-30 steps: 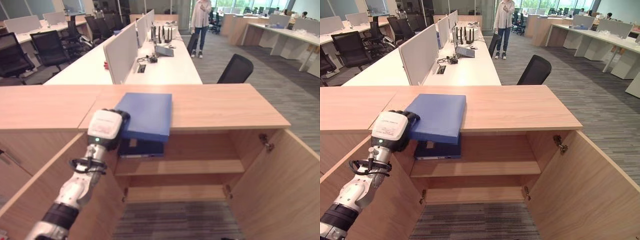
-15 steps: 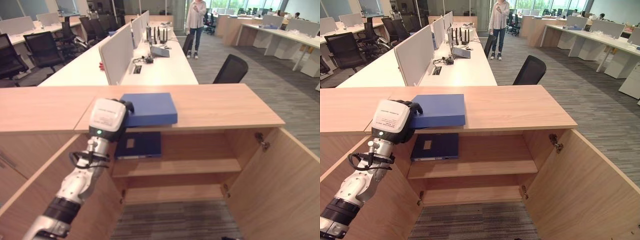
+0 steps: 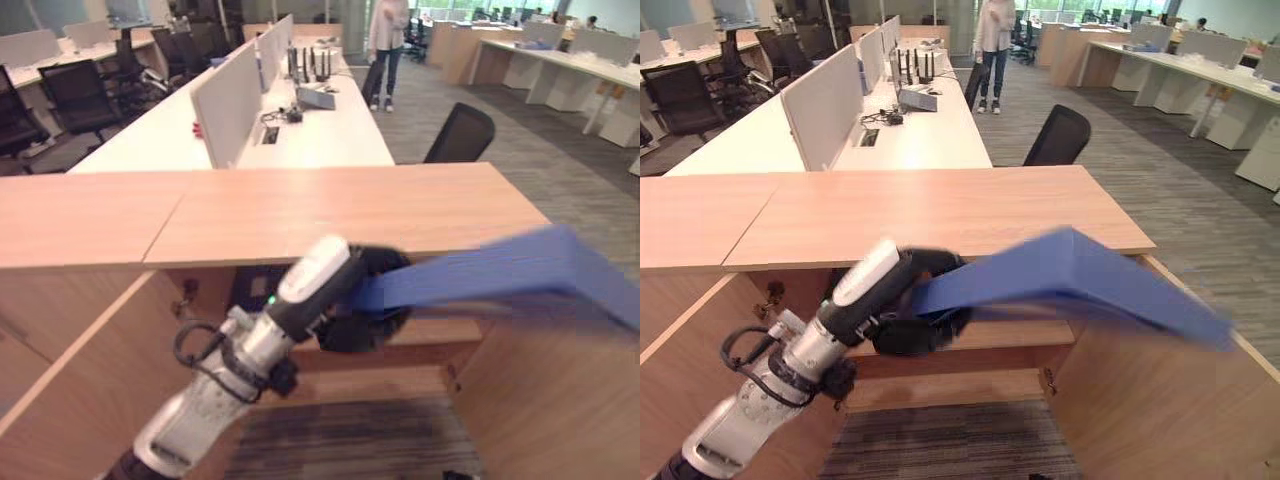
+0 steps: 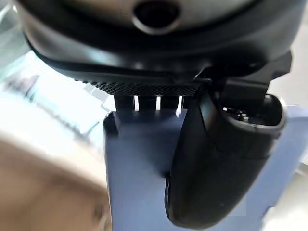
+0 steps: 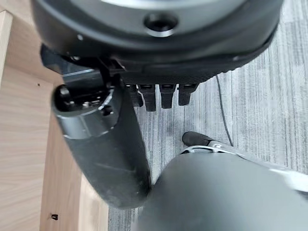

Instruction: Put the empty folder in the office cabinet

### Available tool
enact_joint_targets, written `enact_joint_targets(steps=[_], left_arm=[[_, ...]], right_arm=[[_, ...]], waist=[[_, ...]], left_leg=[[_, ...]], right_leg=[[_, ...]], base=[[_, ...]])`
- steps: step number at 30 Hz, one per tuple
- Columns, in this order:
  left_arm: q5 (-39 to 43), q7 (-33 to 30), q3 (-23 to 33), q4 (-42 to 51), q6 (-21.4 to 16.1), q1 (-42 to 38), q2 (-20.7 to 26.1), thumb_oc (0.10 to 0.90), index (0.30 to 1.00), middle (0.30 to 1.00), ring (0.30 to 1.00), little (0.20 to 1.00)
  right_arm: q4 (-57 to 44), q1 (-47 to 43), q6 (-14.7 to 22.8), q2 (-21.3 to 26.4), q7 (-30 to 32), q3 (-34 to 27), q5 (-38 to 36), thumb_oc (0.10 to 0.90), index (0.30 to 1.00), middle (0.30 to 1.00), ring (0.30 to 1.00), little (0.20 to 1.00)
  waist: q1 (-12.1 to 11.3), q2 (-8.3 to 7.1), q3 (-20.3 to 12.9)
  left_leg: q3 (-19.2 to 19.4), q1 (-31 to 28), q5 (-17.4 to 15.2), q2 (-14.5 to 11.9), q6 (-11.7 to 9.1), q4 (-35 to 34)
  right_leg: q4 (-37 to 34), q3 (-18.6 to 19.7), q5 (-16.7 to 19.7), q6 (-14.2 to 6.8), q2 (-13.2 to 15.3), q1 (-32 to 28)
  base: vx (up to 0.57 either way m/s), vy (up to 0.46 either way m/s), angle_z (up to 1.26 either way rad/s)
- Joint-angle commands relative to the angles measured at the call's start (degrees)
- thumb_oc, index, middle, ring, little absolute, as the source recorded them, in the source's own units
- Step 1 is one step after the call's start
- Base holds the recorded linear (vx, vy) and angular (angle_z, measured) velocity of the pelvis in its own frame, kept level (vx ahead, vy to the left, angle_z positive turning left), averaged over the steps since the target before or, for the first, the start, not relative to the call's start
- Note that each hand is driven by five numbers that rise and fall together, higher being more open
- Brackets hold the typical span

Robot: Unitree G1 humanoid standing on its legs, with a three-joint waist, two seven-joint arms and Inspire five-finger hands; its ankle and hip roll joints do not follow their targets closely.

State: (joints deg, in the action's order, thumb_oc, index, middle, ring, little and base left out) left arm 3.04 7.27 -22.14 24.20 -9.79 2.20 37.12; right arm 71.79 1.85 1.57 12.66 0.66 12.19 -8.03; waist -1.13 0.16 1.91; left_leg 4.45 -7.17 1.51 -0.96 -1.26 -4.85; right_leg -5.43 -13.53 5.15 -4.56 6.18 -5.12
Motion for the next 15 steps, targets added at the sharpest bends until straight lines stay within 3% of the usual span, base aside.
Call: enact_joint_targets(steps=[1,6,10,11,15], left_arm=[[11.9,-1.9,8.2,1.4,0.0,-2.7,-1.2,0.400,0.300,0.300,0.300,0.300],[13.7,0.2,11.5,-0.2,1.8,4.7,0.0,0.400,0.300,0.300,0.300,0.300],[5.5,0.1,15.3,-3.2,2.9,10.9,1.5,0.400,0.300,0.300,0.300,0.300],[-0.3,0.2,17.4,-4.6,3.1,13.5,2.9,0.400,0.300,0.300,0.300,0.300],[-7.0,1.3,19.8,-6.8,3.3,17.4,4.4,0.400,0.300,0.300,0.300,0.300]], right_arm=[[3.6,-0.9,-1.1,-0.4,-1.6,3.2,1.1,0.800,0.900,0.900,0.900,0.900],[3.5,-1.4,-1.4,-0.7,-2.5,3.1,0.9,0.800,0.900,0.900,0.900,0.900],[2.6,-1.8,-1.6,-0.3,-2.7,3.4,1.4,0.800,0.900,0.900,0.900,0.900],[1.5,-2.1,-1.7,0.1,-2.9,4.3,3.0,0.800,0.900,0.900,0.900,0.900],[-0.2,-2.7,-1.9,0.5,-2.7,4.5,3.6,0.800,0.900,0.900,0.900,0.900]], waist=[[-1.2,-3.59,1.0],[-2.3,-3.52,1.6],[-3.2,-3.34,2.0],[-3.8,-3.26,2.2],[-4.3,-3.14,2.3]], left_leg=[[-2.9,-0.4,-4.5,1.3,0.4,-0.1],[-3.5,-0.2,-4.4,1.3,0.4,-0.1],[-4.2,0.0,-4.3,1.3,0.5,-0.1],[-4.5,0.2,-4.2,1.3,0.6,-0.1],[-4.7,0.4,-4.1,1.4,0.6,-0.1]], right_leg=[[0.4,-1.6,-1.9,-3.5,1.2,-1.6],[0.4,-2.0,-2.0,-3.3,1.2,-1.7],[0.4,-2.2,-2.2,-3.2,1.2,-1.6],[0.4,-2.4,-2.2,-3.2,1.2,-1.6],[0.4,-2.6,-2.3,-3.2,1.2,-1.5]], base=[[0.00,0.000,0.00],[0.00,0.003,0.07],[0.00,0.005,0.12],[0.00,0.000,0.07],[0.00,0.000,0.01]])
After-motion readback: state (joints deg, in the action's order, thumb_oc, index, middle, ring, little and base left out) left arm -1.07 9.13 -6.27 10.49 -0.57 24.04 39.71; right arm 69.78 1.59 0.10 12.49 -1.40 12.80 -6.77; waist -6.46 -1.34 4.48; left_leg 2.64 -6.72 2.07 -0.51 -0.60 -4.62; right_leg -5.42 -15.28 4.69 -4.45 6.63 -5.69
